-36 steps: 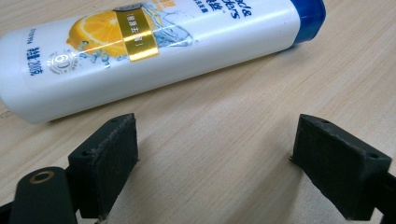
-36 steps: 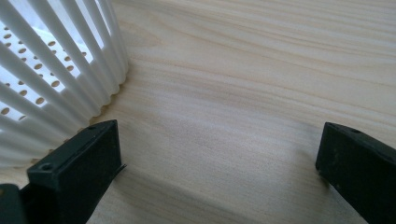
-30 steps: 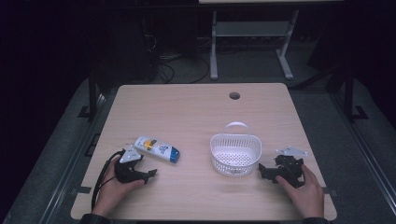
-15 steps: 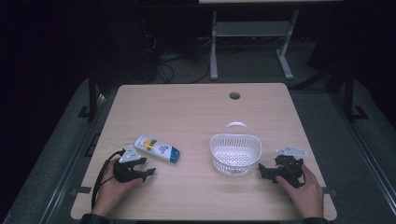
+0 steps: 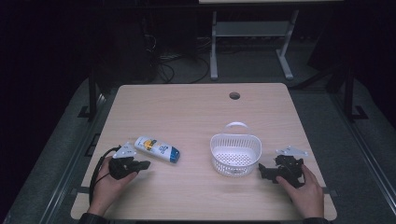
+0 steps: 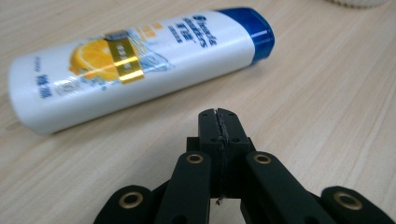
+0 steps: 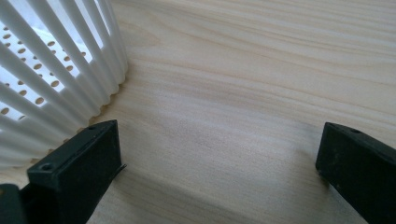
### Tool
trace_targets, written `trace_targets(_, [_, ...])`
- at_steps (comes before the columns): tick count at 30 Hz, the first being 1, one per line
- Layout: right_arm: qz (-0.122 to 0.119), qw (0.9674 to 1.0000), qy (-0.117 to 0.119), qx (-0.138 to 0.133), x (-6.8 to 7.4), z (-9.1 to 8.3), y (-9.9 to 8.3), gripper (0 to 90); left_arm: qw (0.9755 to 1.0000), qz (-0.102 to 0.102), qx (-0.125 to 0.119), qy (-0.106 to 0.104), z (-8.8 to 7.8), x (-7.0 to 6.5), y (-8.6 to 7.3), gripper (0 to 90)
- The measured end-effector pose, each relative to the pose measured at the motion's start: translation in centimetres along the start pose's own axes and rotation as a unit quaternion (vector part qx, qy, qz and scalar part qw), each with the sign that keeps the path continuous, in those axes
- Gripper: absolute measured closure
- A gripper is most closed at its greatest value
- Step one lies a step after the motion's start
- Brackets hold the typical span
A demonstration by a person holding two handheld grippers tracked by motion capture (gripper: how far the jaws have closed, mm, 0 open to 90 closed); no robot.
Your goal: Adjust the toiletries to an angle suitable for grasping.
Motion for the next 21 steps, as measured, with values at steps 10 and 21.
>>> trace_targets(10, [0.000,1.0000,0.000,0.000,0.0,0.0,0.0,0.0,0.9999,-0.014,-0.010,-0.001,-0.5,0.9,0.8,90.0])
trace_targets(21, [0.000,1.0000,0.001,0.000,0.0,0.0,0.0,0.0,0.9998,-0.009,-0.013,0.010,-1.2,2.5,2.1,90.0])
Point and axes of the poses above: each handheld gripper's, and its own axes: z roughly forward along the jaws, y roughly out of its top, x roughly to its left, the point moved 10 cm from there along z, roughly forward along the jaws, and after that the axes turned 12 degrees about z, right-handed, at the moved point
